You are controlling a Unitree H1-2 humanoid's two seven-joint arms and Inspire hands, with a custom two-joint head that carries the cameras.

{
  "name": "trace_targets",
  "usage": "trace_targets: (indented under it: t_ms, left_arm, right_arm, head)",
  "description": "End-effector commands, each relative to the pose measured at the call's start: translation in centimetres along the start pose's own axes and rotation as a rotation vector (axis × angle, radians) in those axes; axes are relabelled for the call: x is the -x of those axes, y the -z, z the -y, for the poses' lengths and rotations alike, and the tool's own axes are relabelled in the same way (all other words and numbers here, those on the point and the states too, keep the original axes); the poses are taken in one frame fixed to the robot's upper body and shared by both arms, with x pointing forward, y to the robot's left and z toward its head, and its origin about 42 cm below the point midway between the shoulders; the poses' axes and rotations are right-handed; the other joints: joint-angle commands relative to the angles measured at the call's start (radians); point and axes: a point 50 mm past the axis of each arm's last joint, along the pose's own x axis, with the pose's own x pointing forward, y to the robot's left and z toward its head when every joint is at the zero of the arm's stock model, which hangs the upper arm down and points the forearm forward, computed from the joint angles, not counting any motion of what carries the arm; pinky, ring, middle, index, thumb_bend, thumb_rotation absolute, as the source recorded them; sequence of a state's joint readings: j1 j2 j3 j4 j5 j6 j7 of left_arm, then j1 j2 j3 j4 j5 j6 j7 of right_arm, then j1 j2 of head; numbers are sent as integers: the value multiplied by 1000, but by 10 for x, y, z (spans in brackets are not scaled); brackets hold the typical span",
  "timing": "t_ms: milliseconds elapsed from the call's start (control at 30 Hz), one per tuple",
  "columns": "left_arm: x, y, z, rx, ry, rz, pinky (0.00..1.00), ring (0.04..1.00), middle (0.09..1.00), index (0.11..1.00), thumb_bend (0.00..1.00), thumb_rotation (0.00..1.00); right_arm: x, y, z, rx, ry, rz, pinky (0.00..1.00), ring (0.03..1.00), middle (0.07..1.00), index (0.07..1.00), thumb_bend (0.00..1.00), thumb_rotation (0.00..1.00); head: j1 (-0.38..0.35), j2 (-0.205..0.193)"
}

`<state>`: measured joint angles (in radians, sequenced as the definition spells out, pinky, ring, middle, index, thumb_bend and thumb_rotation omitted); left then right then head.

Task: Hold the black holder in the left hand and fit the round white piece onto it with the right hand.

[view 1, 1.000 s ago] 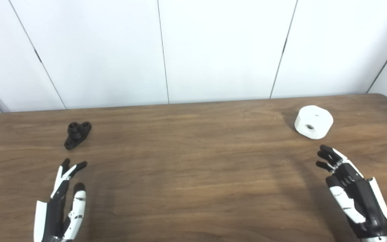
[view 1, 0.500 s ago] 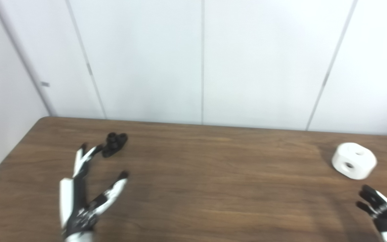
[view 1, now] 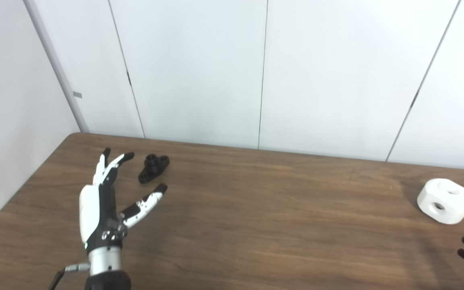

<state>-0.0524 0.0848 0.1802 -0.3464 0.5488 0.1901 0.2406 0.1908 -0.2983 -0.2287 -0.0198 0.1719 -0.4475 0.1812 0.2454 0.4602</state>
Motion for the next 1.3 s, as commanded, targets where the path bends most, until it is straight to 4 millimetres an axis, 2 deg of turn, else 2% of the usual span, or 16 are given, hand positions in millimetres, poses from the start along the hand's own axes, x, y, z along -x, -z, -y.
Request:
trace_targets:
  t_ms: [0, 267, 467, 667, 867, 1100, 1267]
  left_arm:
    - [-16, -7, -7, -37, -58, 49, 1000, 1000, 1000, 819, 833, 278]
    - [-53, -2, -4, -121, -81, 41, 1000, 1000, 1000, 807, 851, 240]
    - [-76, 1, 1, -187, -35, -24, 1000, 1000, 1000, 798, 878, 247]
    - [-106, 9, 3, -232, 11, -104, 1000, 1000, 1000, 829, 981, 242]
    - [-133, 21, 10, -267, 46, -128, 1000, 1000, 1000, 807, 1000, 218]
    - [-151, 28, 23, -320, 29, -173, 1000, 1000, 1000, 762, 1000, 205]
    - [-156, 33, 35, -336, 11, -231, 1000, 1000, 1000, 774, 1000, 211]
  right_arm:
    - [31, 28, -12, -47, 20, -121, 881, 926, 926, 876, 164, 1000]
    - [32, 31, -9, -77, 23, -121, 897, 927, 923, 871, 182, 1000]
    - [31, 33, -7, -81, 23, -123, 908, 940, 934, 875, 175, 1000]
    - [30, 36, -5, -89, 20, -126, 917, 944, 936, 877, 164, 1000]
    - [31, 37, -3, -93, 28, -126, 920, 947, 941, 878, 153, 1000]
    - [31, 39, 1, -82, 29, -132, 911, 941, 934, 882, 165, 1000]
    - [31, 40, 2, -93, 27, -129, 914, 950, 943, 890, 148, 1000]
  head:
    - [7, -1]
    - [45, -13]
    - [64, -19]
    - [75, -27]
    - [79, -27]
    - [97, -32]
    - [114, -34]
